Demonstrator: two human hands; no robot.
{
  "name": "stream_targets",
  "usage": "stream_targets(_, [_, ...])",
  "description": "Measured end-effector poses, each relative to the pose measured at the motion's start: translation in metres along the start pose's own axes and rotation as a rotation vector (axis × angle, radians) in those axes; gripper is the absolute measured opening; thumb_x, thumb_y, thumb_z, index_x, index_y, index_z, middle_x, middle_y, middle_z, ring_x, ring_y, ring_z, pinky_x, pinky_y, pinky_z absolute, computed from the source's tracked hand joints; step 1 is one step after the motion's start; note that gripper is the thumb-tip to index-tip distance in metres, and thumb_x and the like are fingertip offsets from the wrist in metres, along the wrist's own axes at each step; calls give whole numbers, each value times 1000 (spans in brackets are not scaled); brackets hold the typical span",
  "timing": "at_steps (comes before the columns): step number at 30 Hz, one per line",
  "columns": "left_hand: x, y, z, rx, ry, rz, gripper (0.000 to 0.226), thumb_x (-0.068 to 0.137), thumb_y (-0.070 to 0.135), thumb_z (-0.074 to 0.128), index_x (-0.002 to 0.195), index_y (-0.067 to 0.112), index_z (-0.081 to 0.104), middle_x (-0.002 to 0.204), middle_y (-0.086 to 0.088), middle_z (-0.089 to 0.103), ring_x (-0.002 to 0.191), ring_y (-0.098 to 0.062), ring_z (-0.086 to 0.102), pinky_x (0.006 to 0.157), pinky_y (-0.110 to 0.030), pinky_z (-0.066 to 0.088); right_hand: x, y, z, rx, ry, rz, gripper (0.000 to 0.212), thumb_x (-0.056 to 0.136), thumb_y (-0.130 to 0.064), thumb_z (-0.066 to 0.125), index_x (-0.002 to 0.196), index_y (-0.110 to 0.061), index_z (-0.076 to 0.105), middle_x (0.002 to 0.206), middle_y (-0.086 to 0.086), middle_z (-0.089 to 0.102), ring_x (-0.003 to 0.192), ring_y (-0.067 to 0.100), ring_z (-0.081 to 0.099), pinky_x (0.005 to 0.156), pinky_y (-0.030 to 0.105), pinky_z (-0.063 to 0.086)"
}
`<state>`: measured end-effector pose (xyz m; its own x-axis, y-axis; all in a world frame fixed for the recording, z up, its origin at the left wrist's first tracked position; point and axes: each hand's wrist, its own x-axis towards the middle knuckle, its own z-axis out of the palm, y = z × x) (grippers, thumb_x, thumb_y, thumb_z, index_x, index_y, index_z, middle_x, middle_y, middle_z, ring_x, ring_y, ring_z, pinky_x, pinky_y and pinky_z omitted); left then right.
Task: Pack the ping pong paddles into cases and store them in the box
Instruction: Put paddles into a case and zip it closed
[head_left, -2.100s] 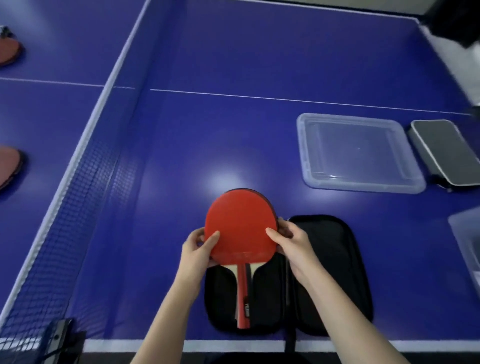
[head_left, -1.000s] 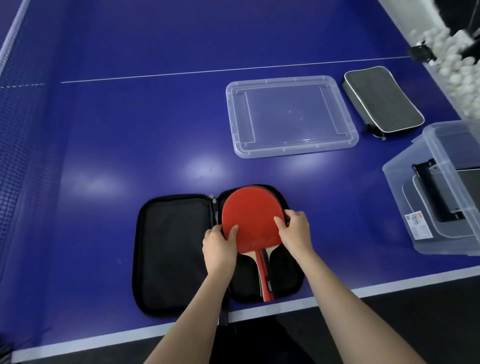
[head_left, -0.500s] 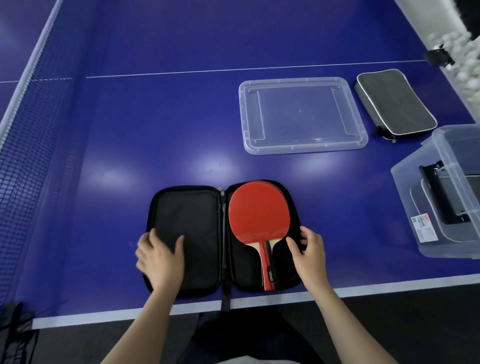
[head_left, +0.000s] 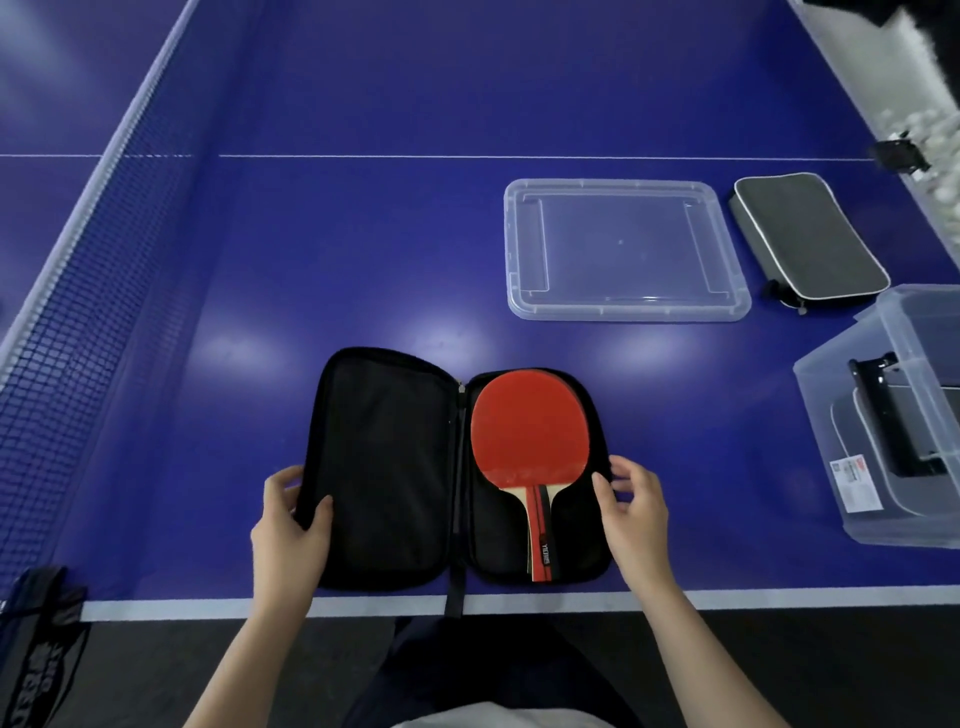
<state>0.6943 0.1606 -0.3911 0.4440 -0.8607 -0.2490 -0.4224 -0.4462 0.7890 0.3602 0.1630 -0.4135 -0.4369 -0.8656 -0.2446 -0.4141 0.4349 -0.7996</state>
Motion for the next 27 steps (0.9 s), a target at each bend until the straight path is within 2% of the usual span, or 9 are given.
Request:
stream_targets(4, [-35,42,9,3,-65,213,46,86,15,67,108,48,45,99,32,60,92,11,57,72,-12,43,8,-42,3,146,-162,-44,18,93,-29,59,110,-25,62,109,-10,64,98,0,60,76,10,46])
stream_targets(6, [-53,60,24,16,-151,280,45,84,22,69,112,47,45,103,35,58,95,13,55,74,-12,45,9,-66,7,206,-308,-39,16,94,-35,57,104,-26,66,103,-10,68,99,4,63,83,13,48])
stream_targets(8, [-69,74,41,39,-242,326,45,83,31,69,120,42,44,110,28,55,99,9,54,76,-21,48,5,-88,12,250,-447,-30,24,94,-43,53,98,-25,68,97,-6,72,94,10,67,87,23,51])
stream_targets(11, [-87,90,62,62,-365,427,55,78,52,62,127,40,41,118,29,44,108,4,49,79,-21,47,0,-102,12,314,-596,-45,40,90,-55,52,91,-18,68,86,3,71,86,18,69,81,26,54])
stream_targets(13, [-92,100,73,69,-433,470,62,75,65,55,131,42,39,124,33,38,115,5,44,82,-21,48,2,-102,3,335,-589,-55,36,88,-53,57,92,-19,68,85,2,71,87,18,69,81,29,55])
stream_targets(16, [-91,105,87,39,-566,545,63,80,64,54,135,36,41,132,32,36,123,8,39,96,-21,44,15,-90,-11,184,-502,-115,11,84,-32,70,95,-29,68,91,-13,73,90,0,67,78,16,51])
stream_targets(18, [-85,101,99,88,-612,591,61,84,59,55,138,33,41,138,28,34,128,9,33,106,-21,36,27,-77,-18,111,-422,-69,15,82,-18,71,94,-28,67,93,-10,73,90,4,67,80,24,53])
stream_targets(23, [-62,74,136,594,-532,619,84,84,71,43,152,34,12,160,12,3,147,-11,-1,117,-35,7,59,-33,-29,76,-325,119,17,83,-11,71,98,-18,67,96,-1,72,94,18,68,86,38,55])
stream_targets(27, [-57,58,163,837,-544,643,96,79,81,26,153,28,-6,159,4,-20,147,-20,-17,118,-40,-4,65,-5,-19,-28,-274,156,25,83,-20,72,105,-10,64,103,3,67,94,18,63,77,27,49])
